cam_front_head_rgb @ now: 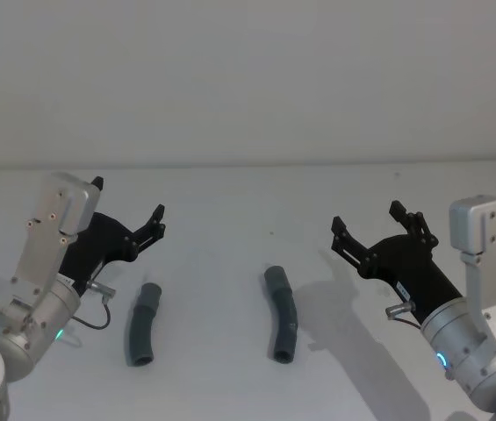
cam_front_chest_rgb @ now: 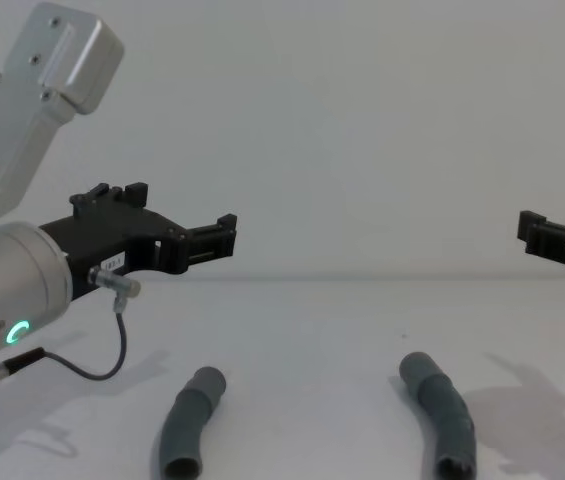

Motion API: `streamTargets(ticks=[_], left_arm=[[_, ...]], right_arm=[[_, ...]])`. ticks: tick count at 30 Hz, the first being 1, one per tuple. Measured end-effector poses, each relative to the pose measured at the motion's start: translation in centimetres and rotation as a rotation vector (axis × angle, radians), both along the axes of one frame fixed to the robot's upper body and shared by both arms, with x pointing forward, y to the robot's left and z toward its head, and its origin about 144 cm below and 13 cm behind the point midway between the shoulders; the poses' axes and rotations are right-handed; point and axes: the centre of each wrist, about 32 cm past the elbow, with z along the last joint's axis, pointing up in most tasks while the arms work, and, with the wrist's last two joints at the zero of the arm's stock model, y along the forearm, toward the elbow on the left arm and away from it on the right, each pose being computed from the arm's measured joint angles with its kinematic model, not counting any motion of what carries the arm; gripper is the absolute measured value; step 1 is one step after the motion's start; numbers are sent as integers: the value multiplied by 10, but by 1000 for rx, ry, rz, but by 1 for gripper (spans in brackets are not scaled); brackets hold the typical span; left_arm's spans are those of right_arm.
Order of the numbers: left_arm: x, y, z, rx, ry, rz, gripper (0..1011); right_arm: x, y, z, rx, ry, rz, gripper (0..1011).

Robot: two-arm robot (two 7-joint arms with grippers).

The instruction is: Use both hands to pick up one end of the pipe from the table, align the ends, and insert them.

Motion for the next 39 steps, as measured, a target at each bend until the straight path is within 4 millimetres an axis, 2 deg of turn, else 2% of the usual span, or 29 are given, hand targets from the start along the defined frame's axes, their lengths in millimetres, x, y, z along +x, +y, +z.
streamTargets(ticks=[39], left_arm=[[0, 0, 0, 0, 0, 0, 1001]], right_arm=[[0, 0, 0, 0, 0, 0, 1000]])
